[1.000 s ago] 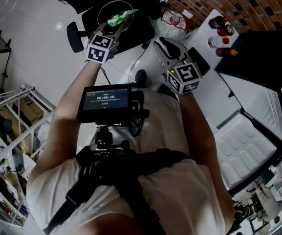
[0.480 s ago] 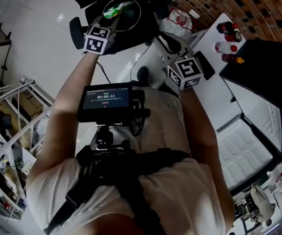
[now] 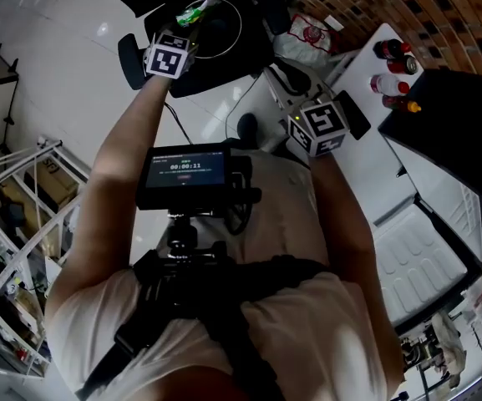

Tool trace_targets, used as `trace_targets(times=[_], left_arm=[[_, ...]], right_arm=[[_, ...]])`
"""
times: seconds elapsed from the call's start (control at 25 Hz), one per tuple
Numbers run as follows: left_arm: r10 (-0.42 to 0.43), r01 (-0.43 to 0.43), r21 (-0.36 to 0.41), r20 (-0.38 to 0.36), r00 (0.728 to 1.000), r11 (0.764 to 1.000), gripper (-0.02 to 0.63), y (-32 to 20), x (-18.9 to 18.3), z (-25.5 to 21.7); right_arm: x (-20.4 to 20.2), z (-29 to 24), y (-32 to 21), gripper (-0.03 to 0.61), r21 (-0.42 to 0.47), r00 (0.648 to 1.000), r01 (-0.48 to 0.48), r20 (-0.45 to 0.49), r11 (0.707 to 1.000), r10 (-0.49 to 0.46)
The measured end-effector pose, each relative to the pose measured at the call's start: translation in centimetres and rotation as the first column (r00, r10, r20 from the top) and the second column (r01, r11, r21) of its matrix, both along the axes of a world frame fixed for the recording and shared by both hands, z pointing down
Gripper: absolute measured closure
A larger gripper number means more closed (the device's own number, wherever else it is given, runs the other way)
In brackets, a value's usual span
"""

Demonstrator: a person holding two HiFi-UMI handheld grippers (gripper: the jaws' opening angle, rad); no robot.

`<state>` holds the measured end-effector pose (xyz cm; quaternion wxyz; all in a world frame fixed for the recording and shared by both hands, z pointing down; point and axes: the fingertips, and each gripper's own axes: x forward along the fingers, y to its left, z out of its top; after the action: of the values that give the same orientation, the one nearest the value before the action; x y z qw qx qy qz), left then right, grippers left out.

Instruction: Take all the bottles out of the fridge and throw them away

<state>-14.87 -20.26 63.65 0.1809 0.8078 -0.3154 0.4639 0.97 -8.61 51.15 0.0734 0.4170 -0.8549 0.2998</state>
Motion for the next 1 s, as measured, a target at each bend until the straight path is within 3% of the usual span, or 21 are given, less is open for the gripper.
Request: trace_targets(times=[0.28, 0.6, 0.76, 1.0], left_arm=[[-0.031, 0.035, -0.036, 0.114, 0.993, 0.999, 0.571, -0.8, -2.1, 2.5], [-0.046, 0.05, -0.064, 0.054, 0.997, 0.997, 0.566, 0.0, -1.1, 2.0], [-0.036, 0.038, -0.019, 0.103, 0.994, 0.999, 0.552, -0.7, -1.8, 1.8], [-0.026, 0.031, -0.035, 0.147, 0.989, 0.999, 0.505, -0.4, -2.8, 3.0]], right_arm=[[0.4, 0.3, -0.4, 0.485, -0.01, 1.0, -0.009, 0.002, 1.0, 0.009], [0.1, 0.6, -0.3, 0.483, -0.01, 1.0, -0.004, 0.011, 1.0, 0.004], [0.1, 0.5, -0.4, 0.483, -0.003, 1.0, -0.005, 0.01, 1.0, 0.005], [0.3, 0.3, -0.4, 0.483, 0.001, 1.0, -0.013, 0.006, 1.0, 0.013]])
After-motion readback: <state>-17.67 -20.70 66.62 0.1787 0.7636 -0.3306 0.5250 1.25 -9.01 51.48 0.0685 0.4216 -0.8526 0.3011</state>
